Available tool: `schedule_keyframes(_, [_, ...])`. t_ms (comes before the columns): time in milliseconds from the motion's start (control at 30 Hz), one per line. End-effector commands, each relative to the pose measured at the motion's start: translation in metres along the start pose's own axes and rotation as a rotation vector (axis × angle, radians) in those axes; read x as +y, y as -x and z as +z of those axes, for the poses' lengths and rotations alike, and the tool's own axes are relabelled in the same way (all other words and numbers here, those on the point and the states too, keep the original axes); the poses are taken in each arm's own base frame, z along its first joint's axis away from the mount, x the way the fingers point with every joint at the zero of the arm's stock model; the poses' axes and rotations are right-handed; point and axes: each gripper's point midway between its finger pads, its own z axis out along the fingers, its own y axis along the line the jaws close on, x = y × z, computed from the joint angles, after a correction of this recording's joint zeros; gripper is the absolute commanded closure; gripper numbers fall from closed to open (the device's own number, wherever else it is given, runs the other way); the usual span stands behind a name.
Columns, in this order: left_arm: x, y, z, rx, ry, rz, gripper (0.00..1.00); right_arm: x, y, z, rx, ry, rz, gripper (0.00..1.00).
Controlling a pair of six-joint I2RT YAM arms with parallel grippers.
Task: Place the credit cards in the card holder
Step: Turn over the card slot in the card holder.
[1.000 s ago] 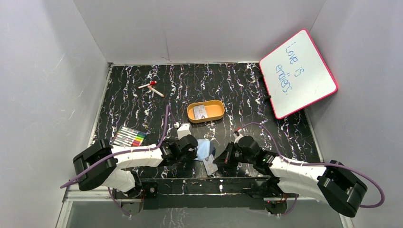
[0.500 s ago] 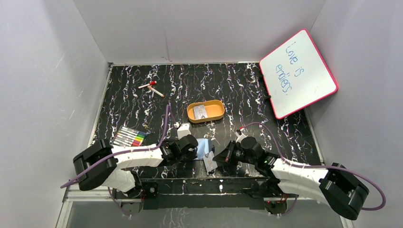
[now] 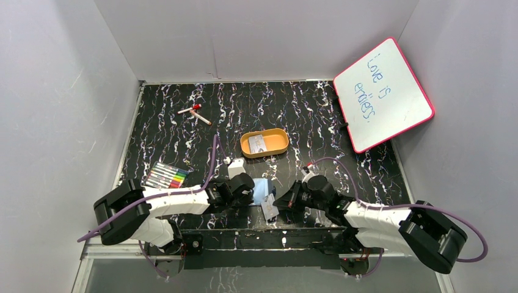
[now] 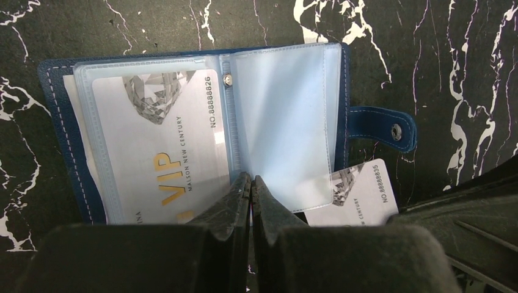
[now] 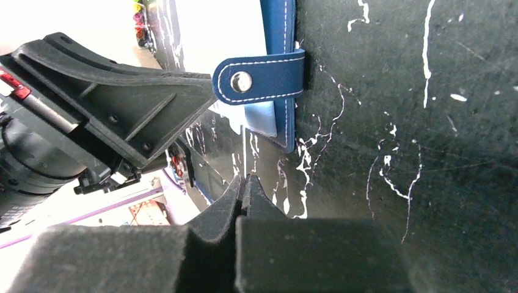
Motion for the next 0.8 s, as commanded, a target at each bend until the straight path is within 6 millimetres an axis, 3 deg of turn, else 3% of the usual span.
schedule_keyframes(0, [-0.010, 0.016, -0.008, -0.043, -0.029, 0.000, 0.95, 0.031, 0.015, 0.007, -0.041, 0.089, -0.060, 1.00])
schedule_keyframes(200, [-0.012, 0.025, -0.020, -0.056, -0.028, 0.023, 0.60, 0.038, 0.020, 0.013, -0.045, 0.087, -0.100, 1.00])
schedule_keyframes(267, [-0.012, 0.031, -0.025, -0.073, -0.023, 0.027, 0.53, 0.043, 0.023, 0.014, -0.050, 0.091, -0.116, 1.00])
schedule_keyframes(467, [-0.012, 0.050, -0.042, -0.127, -0.014, 0.048, 0.43, 0.053, 0.026, 0.022, -0.037, 0.102, -0.148, 1.00])
schedule_keyframes(767, [-0.004, 0.072, -0.064, -0.206, 0.011, 0.043, 0.40, 0.070, 0.024, 0.038, 0.010, 0.143, -0.191, 1.00])
